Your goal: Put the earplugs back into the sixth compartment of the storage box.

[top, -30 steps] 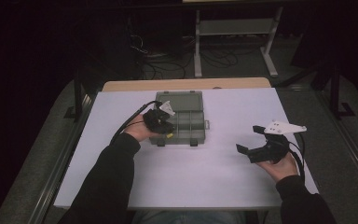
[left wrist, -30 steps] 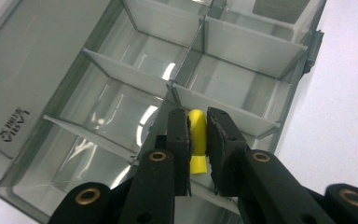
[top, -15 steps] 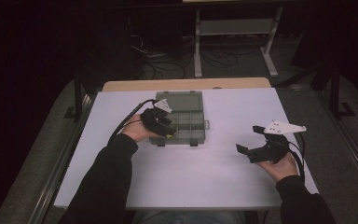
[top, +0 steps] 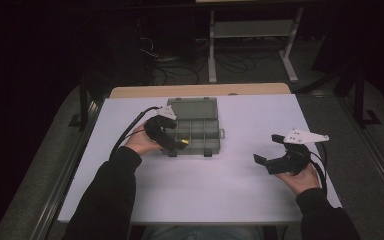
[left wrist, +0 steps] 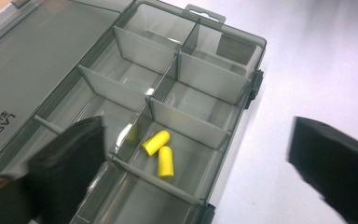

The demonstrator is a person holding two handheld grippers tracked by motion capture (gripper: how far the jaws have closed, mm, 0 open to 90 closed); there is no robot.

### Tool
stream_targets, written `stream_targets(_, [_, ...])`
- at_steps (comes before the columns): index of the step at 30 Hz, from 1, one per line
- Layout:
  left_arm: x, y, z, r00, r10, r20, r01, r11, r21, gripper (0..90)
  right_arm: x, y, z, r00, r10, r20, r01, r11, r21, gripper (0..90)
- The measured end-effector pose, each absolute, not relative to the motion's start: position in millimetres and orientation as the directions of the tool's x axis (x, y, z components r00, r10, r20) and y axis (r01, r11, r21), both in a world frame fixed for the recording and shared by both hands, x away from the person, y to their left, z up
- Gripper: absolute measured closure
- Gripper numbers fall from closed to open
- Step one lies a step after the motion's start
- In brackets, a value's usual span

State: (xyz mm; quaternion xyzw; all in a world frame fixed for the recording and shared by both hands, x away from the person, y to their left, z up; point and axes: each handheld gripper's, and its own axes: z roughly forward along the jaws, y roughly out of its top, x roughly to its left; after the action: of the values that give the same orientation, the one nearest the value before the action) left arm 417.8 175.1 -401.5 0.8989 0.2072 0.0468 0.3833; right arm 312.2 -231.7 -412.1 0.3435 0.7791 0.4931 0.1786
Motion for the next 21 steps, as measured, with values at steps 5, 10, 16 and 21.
stream_targets(5, [411.2, 185.6, -396.5, 0.908, 0.415, -0.062, 0.313, -0.571, 0.759, 0.0, 312.2, -231.8, -411.9, -0.7, 0.712, 0.061, 0.359, 0.277, 0.891, 0.0])
stream_targets(10, [403.7, 193.0, -391.7, 0.908, 0.417, -0.04, 0.293, -0.563, 0.773, 0.0, 311.8, -230.8, -411.8, -0.702, 0.709, 0.059, 0.356, 0.278, 0.892, 0.0])
stream_targets(16, [398.9, 203.4, -390.7, 0.9, 0.434, -0.039, 0.294, -0.537, 0.791, 0.0, 311.6, -231.0, -411.8, -0.701, 0.711, 0.06, 0.357, 0.277, 0.892, 0.0])
stream_targets(21, [392.3, 211.3, -390.8, 0.897, 0.441, -0.027, 0.283, -0.527, 0.801, 0.0, 311.8, -231.1, -412.1, -0.7, 0.711, 0.061, 0.36, 0.279, 0.89, 0.0])
